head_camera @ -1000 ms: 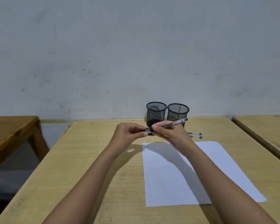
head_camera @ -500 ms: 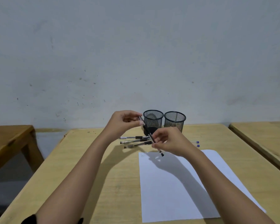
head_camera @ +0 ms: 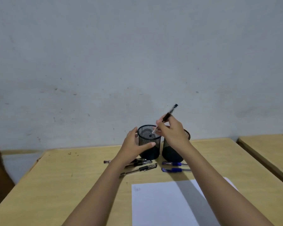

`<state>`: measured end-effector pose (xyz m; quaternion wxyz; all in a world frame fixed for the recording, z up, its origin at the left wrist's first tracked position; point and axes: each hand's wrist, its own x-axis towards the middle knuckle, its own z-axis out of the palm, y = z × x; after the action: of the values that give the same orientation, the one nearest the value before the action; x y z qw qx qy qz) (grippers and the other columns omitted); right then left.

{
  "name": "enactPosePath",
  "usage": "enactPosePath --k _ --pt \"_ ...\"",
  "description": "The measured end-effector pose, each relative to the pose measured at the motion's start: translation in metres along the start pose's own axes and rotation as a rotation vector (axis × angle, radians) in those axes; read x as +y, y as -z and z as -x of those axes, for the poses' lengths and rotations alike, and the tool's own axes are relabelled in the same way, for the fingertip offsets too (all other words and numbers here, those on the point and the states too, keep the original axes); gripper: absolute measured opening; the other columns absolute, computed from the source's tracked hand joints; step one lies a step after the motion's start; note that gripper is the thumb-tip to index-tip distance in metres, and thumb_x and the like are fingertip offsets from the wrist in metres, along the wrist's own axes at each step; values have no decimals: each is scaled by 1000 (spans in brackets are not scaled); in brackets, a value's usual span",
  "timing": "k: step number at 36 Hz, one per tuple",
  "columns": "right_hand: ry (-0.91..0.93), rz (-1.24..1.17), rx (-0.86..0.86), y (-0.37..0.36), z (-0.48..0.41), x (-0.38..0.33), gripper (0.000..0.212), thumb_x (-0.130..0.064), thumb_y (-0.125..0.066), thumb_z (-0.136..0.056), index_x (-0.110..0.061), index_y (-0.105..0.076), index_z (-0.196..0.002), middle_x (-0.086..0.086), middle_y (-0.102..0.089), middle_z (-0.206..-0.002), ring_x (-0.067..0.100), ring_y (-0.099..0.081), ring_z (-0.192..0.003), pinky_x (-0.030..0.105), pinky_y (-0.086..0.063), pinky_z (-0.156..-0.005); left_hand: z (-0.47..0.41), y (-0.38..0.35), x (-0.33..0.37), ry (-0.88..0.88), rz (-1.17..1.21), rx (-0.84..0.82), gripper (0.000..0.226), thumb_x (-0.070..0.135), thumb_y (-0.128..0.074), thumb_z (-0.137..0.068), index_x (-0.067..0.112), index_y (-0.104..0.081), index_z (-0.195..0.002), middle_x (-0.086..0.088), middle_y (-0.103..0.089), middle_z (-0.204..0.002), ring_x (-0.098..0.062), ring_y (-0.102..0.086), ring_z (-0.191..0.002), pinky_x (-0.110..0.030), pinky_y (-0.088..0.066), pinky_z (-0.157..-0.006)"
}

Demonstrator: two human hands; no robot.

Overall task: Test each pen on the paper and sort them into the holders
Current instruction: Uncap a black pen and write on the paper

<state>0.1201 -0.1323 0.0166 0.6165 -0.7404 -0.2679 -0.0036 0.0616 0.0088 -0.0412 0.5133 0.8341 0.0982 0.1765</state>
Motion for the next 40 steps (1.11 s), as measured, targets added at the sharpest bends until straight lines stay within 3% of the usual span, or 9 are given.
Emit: enactPosePath --k 3,5,7,11,17,22,26,36,40 --pt "14 173 -49 -7 -10 10 9 -17 -63 -84 -21 -56 -82 0 -63 -83 18 -67 -80 33 -56 -78 -3 -3 -5 -55 75 -33 53 33 -81 -69 49 -45 -105 18 -57 -115 7 -57 -103 -19 -47 -91" --pt "40 256 -64 -9 -14 12 15 -15 -67 -80 -17 -56 -90 -1 -61 -76 15 -63 -72 21 -51 -67 -3 -4 -6 -76 135 -42 54 25 -78 -73 43 -45 -111 22 -57 -111 17 -57 -94 -7 -45 -79" --pt "67 309 -72 -10 -17 12 23 -16 -68 -79 -15 -55 -98 0 -60 -71 15 -63 -71 23 -52 -66 -5 -5 -9 -86 182 -40 59 21 -77 -75 32 -43 -122 20 -56 -112 19 -57 -92 -3 -44 -75" --pt "60 352 -118 -12 -22 12 22 -22 -61 -85 -15 -57 -106 7 -68 -78 19 -67 -75 29 -52 -70 -6 -5 -12 -100 170 -23 62 24 -77 -74 29 -43 -126 20 -57 -113 15 -56 -98 -4 -44 -82" --pt "45 323 -90 -14 -24 9 21 -26 -62 -84 -5 -62 -86 10 -67 -87 32 -66 -80 50 -53 -81 -8 -4 -14 -87 154 -23 66 27 -78 -72 28 -43 -128 19 -57 -115 15 -54 -103 -5 -43 -86" --pt "46 296 -67 -13 -25 11 15 -18 -71 -78 -14 -60 -87 -5 -56 -67 24 -62 -70 40 -56 -77 -8 -2 -14 -78 147 -22 68 27 -79 -72 26 -43 -130 19 -57 -113 13 -54 -103 -3 -42 -85" --pt "78 384 -17 -12 -27 9 24 -18 -72 -78 -9 -64 -98 -2 -59 -72 16 -60 -74 22 -47 -70 -8 -1 -13 -85 142 -17 66 27 -79 -72 28 -44 -127 20 -57 -112 18 -54 -98 -2 -42 -82" --pt "82 443 95 5 -25 6 31 -12 -66 -80 -4 -63 -110 9 -66 -96 17 -62 -87 22 -45 -81 -5 -2 -10 -100 43 30 64 41 -78 -70 31 -46 -125 6 -49 -124 -7 -52 -113 -24 -45 -96" --pt "105 491 114 11 -20 2 31 -12 -62 -82 -5 -63 -113 13 -66 -110 23 -59 -108 28 -45 -90 0 0 -3 -86 25 30 56 39 -77 -71 33 -48 -119 6 -57 -122 -5 -56 -110 -18 -46 -92"
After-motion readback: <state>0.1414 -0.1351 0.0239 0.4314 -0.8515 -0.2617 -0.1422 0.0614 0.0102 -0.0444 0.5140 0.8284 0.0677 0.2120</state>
